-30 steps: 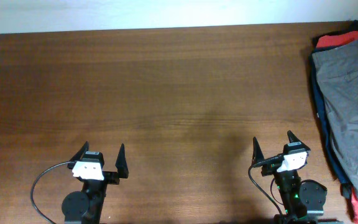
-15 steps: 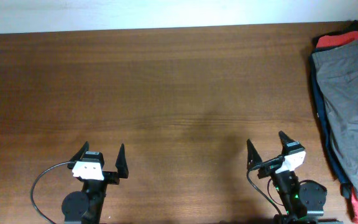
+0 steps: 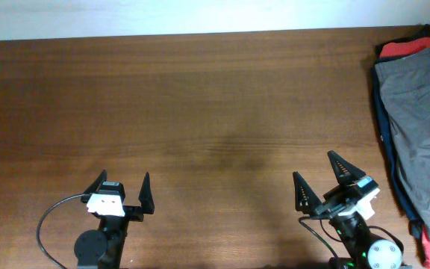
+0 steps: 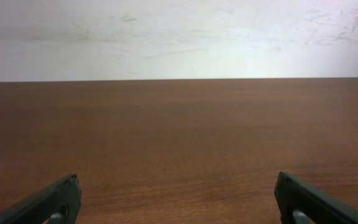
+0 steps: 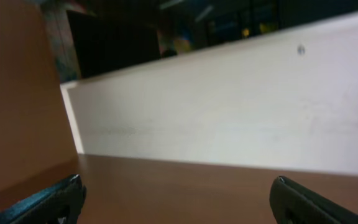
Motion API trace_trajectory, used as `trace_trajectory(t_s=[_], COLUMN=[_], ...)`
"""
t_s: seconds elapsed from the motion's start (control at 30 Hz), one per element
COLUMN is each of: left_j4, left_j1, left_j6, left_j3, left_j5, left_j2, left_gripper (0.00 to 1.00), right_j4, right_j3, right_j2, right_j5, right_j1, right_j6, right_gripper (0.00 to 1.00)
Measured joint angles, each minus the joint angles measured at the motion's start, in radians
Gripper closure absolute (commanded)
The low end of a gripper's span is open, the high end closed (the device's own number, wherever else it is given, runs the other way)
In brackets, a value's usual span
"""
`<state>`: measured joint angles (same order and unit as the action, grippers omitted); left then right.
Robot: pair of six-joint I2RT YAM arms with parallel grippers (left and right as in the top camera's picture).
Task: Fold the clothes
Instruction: 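Reach the right gripper to the grey shorts on the clothes stack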
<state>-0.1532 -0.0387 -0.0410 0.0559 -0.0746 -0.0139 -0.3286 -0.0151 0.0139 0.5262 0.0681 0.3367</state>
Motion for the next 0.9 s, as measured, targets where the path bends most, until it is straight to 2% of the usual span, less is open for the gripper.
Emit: trace_trajectory(t_s=[0.2,0.37,0.5,0.63,0.73,0.9], left_j4=[0.000,-0.001,-0.001,0.000,-0.002,-0.001], left_j1=[0.000,0.000,0.000,0.000,0.000,0.000], left_j6=[0.000,0.000,0.000,0.000,0.000,0.000], left_j3=[0.000,0.000,-0.002,-0.003,-0.004,-0.006], left_j5=[0.000,0.000,0.000,0.000,0.000,0.000], left_j2=[0.000,0.000,-0.001,-0.001,-0.001,-0.001], left_gripper=[0.01,0.01,0.01,0.01,0.01,0.01], right_j4=[0.046,0.094,0.264,0.488,0.649,0.962], right_j3=[-0.111,-0.317,-0.559,-0.811,-1.018,-1.448], right_j2=[0.029,0.208,0.472,0.801,1.062,1.471], right_j5=[-0.034,-0.115,-0.230,-0.481,-0.610,-0.703], right_j1=[0.000,0.000,-0.001,-0.001,0.010,0.068], right_j6=[-0.022,-0.107,-0.239,-0.351,-0.389,-0.420], right_gripper=[0.01,0.01,0.01,0.01,0.01,0.01])
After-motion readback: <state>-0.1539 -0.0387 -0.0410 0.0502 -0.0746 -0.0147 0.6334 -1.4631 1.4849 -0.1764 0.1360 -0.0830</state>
